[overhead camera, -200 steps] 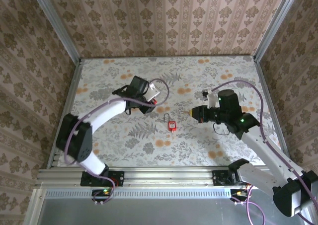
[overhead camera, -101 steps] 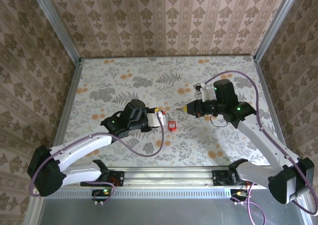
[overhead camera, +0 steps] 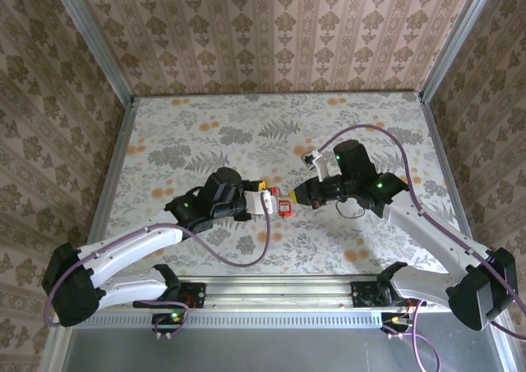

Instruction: Unlock with the key

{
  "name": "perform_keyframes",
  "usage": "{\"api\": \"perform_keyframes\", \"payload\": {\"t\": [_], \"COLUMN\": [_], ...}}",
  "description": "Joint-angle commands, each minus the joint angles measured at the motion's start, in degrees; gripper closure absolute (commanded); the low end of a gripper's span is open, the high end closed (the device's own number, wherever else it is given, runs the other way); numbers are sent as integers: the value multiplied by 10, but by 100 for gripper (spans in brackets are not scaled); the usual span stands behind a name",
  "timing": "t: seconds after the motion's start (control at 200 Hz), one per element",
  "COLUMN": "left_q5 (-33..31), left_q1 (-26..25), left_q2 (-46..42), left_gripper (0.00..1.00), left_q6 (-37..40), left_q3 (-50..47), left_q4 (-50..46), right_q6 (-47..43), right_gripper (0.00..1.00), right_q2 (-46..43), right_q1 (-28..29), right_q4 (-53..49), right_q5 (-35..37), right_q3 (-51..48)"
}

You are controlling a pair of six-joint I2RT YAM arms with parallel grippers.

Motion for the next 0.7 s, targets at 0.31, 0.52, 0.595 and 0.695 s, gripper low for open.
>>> {"api": "perform_keyframes", "payload": {"t": [0.31, 0.52, 0.595, 0.695], "left_q5": [12, 11, 16, 20], "left_q1": [-3, -4, -4, -4], "left_q2": [12, 20, 17, 14], "left_gripper": [98, 100, 100, 100], "left_q6": [-8, -12, -16, -20], "left_q3": [8, 9, 7, 5], "left_q4": [5, 5, 10, 14], "right_q6": [6, 11, 10, 13], "right_gripper": [100, 100, 100, 100], "right_q2": [19, 30, 35, 38], "right_q1": [6, 7, 6, 6], "right_q4": [36, 45, 45, 50], "right_q5": [9, 7, 11, 9], "right_q3": [-13, -11, -11, -13]}}
